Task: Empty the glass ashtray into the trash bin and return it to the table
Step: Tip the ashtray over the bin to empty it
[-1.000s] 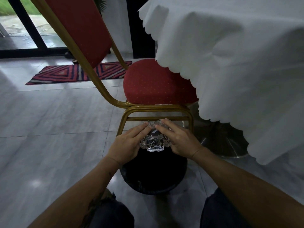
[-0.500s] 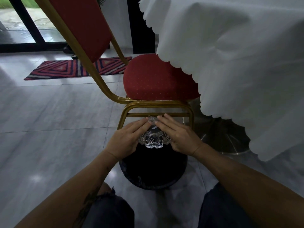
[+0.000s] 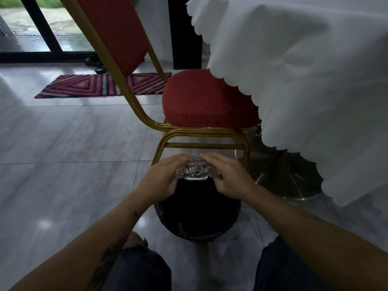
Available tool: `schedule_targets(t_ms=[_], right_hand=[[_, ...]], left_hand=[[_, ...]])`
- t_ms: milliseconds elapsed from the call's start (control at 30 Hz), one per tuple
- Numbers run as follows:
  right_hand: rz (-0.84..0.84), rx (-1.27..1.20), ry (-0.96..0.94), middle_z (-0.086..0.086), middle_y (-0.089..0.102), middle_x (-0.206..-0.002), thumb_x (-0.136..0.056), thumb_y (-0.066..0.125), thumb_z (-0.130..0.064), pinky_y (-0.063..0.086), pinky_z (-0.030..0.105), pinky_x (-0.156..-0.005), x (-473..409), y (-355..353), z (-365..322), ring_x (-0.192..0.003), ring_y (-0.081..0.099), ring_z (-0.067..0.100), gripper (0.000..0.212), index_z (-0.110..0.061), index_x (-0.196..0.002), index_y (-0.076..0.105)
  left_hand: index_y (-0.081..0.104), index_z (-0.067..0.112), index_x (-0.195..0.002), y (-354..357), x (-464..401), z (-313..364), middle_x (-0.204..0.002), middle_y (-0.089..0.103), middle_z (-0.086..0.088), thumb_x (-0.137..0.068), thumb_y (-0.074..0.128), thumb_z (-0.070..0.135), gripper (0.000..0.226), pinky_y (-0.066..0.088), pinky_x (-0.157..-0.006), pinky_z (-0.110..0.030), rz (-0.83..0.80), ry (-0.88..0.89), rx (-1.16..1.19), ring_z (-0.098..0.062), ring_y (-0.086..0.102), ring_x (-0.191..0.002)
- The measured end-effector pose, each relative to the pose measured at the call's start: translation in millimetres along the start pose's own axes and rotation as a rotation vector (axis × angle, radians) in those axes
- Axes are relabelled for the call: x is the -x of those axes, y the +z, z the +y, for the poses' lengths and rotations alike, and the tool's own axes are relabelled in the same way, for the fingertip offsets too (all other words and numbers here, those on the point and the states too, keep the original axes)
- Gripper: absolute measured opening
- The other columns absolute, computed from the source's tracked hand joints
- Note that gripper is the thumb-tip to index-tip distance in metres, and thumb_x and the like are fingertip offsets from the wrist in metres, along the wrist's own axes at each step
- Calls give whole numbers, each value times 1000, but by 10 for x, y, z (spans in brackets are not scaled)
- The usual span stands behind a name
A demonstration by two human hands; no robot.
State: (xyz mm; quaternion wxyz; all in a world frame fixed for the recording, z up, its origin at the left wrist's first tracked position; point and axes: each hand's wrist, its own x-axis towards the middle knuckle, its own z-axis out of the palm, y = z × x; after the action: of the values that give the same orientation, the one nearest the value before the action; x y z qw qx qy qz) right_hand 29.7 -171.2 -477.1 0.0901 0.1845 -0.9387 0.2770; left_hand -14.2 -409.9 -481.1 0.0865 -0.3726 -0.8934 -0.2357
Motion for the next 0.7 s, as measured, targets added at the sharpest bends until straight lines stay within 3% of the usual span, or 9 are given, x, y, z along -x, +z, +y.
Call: schedule_targets(t_ms=[133, 233, 300, 333, 400, 500, 533, 600, 700], right_hand=[[9, -312, 236, -2, 69, -122, -88, 55, 2, 55, 32, -94, -10, -33, -95, -108, 64, 6, 59, -22, -141, 52], [-24, -432, 321, -5, 69, -108, -95, 50, -2, 55, 18, -65, 15, -53, -140, -76, 65, -4, 54, -30, -142, 44], [-39, -499, 351, 3, 64, -119, -99, 48, -4, 49, 16, -52, 36, -43, -159, -62, 64, -4, 55, -36, -142, 39], [-34, -517, 356, 5, 59, -129, -99, 48, -6, 55, 20, -57, 35, -23, -141, -70, 68, 0, 55, -39, -142, 38], [-31, -521, 353, 2, 54, -139, -100, 50, -12, 61, 42, -82, 25, 46, -90, -89, 71, 19, 57, -48, -142, 37], [-52, -529, 378, -21, 60, -122, -99, 50, -16, 57, 49, -92, -15, 165, -52, -89, 71, 24, 59, -57, -140, 37], [-53, -530, 387, -28, 58, -114, -99, 51, -17, 58, 44, -88, -35, 199, -28, -91, 71, 20, 59, -57, -141, 37], [-74, -529, 408, -27, 59, -81, -99, 52, -15, 53, 27, -65, -94, 224, 15, -63, 63, 0, 60, -54, -143, 37], [-97, -569, 465, -15, 43, -53, -100, 51, -14, 39, 28, -50, -221, 81, -54, -43, 38, 7, 59, -50, -144, 38]], left_hand=[[60, 16, -130, 76, -9, 138, -118, 71, -1, -92, 57, 8, 39, 54, -93, -33, 152, -202, 257, -16, 66, -104], [60, 27, -130, 137, -22, 266, -97, 75, -2, -94, 57, 12, 39, 59, -74, -34, 236, -428, 418, -17, 69, -82], [54, 37, -135, 179, -28, 280, -87, 74, -2, -95, 57, 17, 45, 59, -67, -34, 258, -531, 493, -19, 68, -71], [53, 39, -137, 207, -21, 266, -81, 72, 1, -96, 57, 19, 46, 58, -66, -32, 261, -561, 508, -16, 65, -67], [55, 40, -136, 232, -8, 251, -84, 69, 9, -96, 57, 23, 43, 58, -74, -29, 271, -609, 517, -8, 66, -75], [59, 36, -134, 248, 15, 228, -92, 70, 10, -96, 57, 24, 40, 59, -83, -31, 284, -685, 530, -9, 68, -84], [60, 34, -134, 241, 21, 224, -89, 68, 13, -96, 57, 23, 39, 59, -81, -29, 280, -704, 537, -8, 68, -82], [61, 33, -133, 203, 12, 209, -92, 68, 17, -96, 57, 22, 38, 61, -84, -36, 278, -727, 558, -12, 70, -87], [62, 33, -131, -13, -50, 261, -113, 72, 6, -96, 57, 21, 37, 57, -96, -42, 274, -778, 573, -14, 69, -103]])
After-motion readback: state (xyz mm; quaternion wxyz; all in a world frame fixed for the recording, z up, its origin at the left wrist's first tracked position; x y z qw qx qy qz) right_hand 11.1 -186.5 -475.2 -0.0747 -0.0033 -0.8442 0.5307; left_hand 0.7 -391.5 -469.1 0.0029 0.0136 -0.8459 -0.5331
